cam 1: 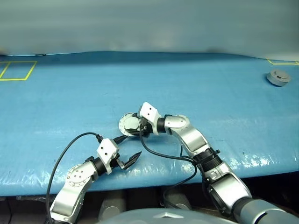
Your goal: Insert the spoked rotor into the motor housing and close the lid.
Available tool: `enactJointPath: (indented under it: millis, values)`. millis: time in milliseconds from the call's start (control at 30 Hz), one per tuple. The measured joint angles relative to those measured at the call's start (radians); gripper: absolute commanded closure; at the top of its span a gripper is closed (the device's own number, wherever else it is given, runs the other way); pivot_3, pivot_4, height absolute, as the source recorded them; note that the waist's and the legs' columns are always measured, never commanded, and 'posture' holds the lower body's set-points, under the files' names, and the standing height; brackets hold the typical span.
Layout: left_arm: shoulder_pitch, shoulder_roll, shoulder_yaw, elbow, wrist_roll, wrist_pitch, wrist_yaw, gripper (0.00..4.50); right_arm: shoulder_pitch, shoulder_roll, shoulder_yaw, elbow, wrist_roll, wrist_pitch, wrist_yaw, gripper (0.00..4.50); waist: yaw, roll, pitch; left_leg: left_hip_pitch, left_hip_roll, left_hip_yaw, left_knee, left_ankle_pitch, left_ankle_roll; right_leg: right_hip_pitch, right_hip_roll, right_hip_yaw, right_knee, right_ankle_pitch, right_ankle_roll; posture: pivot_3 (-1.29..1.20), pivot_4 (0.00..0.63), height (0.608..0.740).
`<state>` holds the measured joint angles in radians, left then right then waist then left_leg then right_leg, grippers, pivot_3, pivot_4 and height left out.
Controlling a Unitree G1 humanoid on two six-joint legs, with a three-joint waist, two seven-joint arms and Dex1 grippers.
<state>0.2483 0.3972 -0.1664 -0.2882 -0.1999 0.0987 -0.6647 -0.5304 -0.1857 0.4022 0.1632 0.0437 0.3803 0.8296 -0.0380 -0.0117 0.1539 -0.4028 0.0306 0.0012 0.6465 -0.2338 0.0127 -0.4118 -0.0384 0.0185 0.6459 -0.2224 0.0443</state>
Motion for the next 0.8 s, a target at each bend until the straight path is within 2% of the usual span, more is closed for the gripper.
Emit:
enactJointPath:
  millis: [800]
  values:
    - [0.014, -0.003, -0.001, 0.000, 0.000, 0.000, 0.008, 0.00, -0.081, 0.033, 0.028, 0.138, -0.037, -0.141, 0.069, 1.25, 0.001, 0.000, 0.000, -0.001, 0.000, 0.000, 0.000, 0.000, 0.000, -0.001, 0.000, 0.000, 0.000, 0.000, 0.000, 0.00, 0.150, 0.740]
